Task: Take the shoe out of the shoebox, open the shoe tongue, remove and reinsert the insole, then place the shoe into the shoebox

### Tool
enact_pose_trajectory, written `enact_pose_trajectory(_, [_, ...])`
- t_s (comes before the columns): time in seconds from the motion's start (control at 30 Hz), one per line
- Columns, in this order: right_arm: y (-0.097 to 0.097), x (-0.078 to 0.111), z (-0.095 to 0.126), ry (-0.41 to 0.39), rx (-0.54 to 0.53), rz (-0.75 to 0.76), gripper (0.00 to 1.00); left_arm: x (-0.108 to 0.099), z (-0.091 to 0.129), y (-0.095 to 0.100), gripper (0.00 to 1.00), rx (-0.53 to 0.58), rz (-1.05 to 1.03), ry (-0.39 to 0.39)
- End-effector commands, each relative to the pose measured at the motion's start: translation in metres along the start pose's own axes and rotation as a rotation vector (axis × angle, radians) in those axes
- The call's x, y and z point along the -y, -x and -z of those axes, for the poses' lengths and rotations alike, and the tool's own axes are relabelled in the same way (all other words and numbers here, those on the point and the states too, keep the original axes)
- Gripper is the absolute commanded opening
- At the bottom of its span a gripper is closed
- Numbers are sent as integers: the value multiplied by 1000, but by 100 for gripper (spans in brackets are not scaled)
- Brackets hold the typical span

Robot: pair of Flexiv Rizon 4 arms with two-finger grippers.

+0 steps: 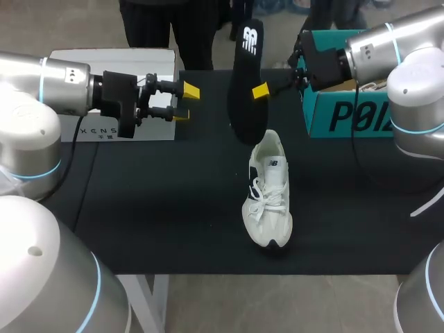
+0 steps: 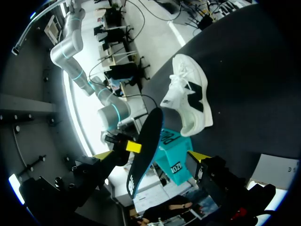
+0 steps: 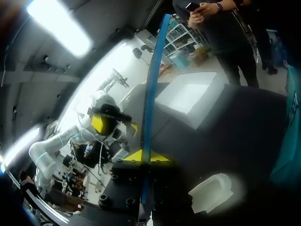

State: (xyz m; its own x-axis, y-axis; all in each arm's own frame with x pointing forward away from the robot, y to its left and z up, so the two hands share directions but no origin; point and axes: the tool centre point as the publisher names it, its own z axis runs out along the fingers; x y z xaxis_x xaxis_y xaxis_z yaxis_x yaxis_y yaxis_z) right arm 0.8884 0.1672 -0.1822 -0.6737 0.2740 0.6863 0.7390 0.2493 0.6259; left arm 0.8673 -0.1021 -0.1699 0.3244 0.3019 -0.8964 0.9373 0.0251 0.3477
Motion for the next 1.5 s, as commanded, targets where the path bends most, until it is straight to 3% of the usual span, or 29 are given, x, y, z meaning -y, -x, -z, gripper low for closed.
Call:
enact_pose_trajectory(0.03, [0, 0, -1, 0, 2, -1, 0, -1, 0, 0, 100, -3, 0, -3])
enact_pose_trajectory(0.47, [0, 0, -1, 0, 2, -1, 0, -1, 0, 0, 100, -3, 0, -3])
enact_pose_trajectory(0.6, [0, 0, -1, 0, 2, -1, 0, 9, 53, -17, 100, -111, 118, -120])
enact_pose_trajectory(0.73, [0, 0, -1, 0, 2, -1, 0, 14, 104, -26, 100, -125, 165, -155])
enact_pose_trajectory(0.83, [0, 0, -1, 0, 2, -1, 0, 15, 128, -26, 100, -135, 193, -175])
enact_pose_trajectory(0.93, [0, 0, -1, 0, 2, -1, 0, 13, 139, -26, 100, -118, 251, -196])
enact_pose_trajectory(1.1, [0, 0, -1, 0, 2, -1, 0, 11, 129, -26, 100, -162, 355, -274])
enact_pose_trajectory(1.3, [0, 0, -1, 0, 2, -1, 0, 1, 109, -35, 100, -199, 480, -267])
enact_pose_trajectory(1.33, [0, 0, -1, 0, 2, -1, 0, -3, 104, -35, 100, -166, 503, -280])
enact_pose_trajectory(1.5, [0, 0, -1, 0, 2, -1, 0, -18, 73, -25, 100, -239, 562, -334])
